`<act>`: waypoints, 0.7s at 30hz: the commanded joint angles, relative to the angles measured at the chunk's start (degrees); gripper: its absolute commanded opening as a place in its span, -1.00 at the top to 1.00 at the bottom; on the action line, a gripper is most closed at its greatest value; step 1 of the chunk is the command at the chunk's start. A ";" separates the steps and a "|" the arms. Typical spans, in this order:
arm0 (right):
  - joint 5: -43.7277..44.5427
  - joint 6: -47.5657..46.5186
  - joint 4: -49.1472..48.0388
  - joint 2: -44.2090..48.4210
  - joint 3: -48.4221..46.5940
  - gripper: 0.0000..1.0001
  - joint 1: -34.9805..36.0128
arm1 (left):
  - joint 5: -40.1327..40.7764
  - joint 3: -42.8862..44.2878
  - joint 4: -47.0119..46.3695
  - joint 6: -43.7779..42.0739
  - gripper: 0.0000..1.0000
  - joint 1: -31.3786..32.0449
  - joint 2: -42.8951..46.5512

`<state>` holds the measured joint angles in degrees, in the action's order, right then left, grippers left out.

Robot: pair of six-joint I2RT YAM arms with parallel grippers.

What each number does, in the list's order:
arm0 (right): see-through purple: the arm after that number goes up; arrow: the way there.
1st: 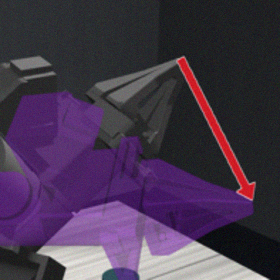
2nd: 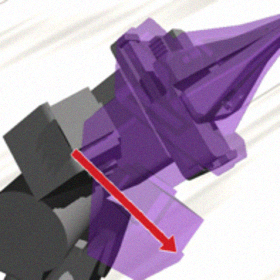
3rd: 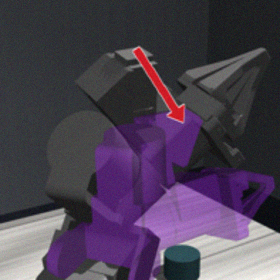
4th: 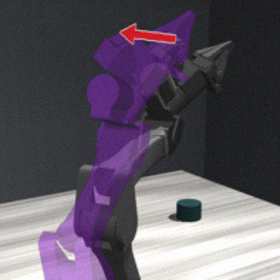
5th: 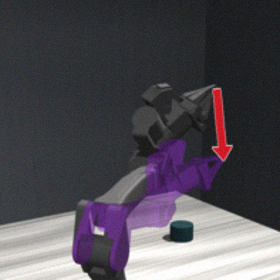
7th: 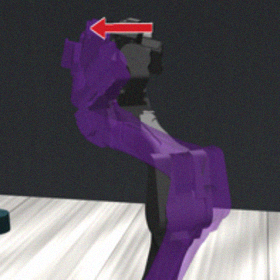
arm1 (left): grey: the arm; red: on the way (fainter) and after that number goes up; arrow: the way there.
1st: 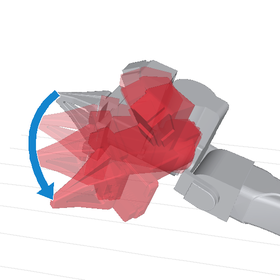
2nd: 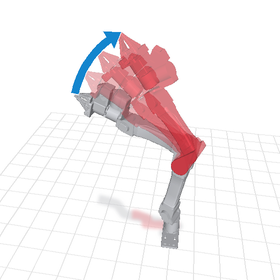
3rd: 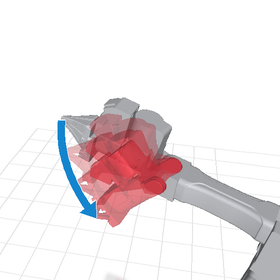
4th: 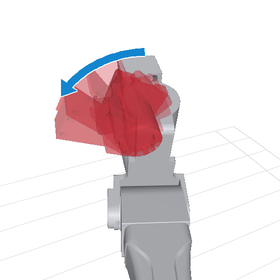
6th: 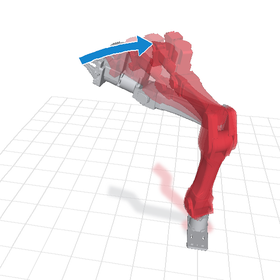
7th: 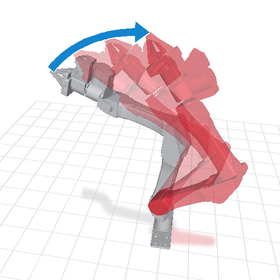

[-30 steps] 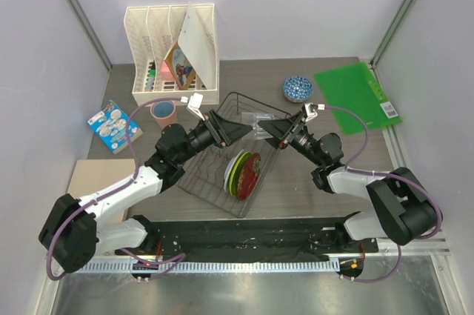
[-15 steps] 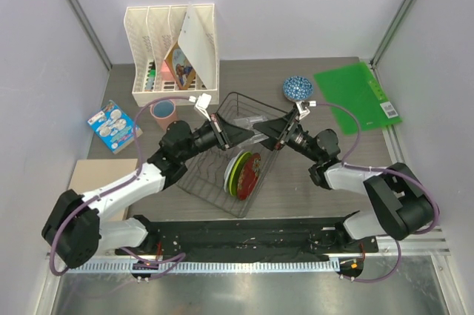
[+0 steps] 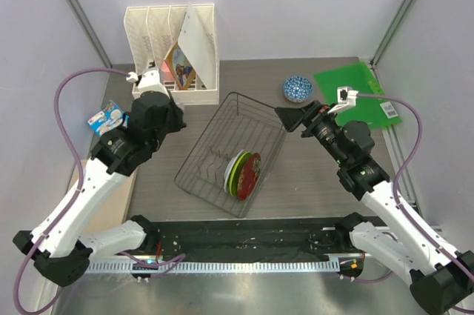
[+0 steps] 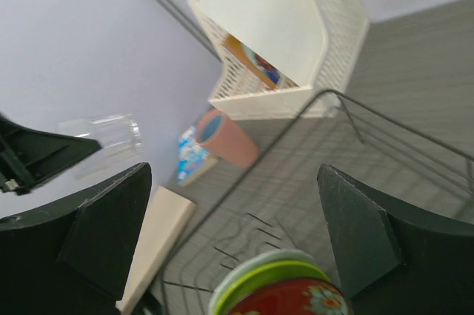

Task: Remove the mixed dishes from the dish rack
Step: Place the cup at the center of the board.

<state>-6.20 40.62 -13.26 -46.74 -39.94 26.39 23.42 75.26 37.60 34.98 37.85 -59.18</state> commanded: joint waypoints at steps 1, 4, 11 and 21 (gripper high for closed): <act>5.93 -5.29 11.59 -0.89 1.36 -0.99 -0.11 | 15.26 0.76 20.92 -1.86 0.99 -5.40 -3.40; 5.93 -4.41 12.46 -1.60 1.62 -0.99 -0.11 | 7.62 -1.42 21.81 -2.02 1.00 -15.06 -5.68; 4.79 -3.88 12.82 -2.39 2.06 -0.99 -0.11 | 3.92 1.02 22.51 -1.85 1.00 -20.88 -21.31; 4.79 -4.67 14.84 -0.81 4.35 -0.99 -0.03 | -2.59 3.66 16.63 0.96 0.99 -21.32 -35.12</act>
<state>-2.04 37.41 1.61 -49.10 -36.42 26.39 22.59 75.13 57.17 34.63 16.84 -93.51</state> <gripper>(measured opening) 0.996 0.056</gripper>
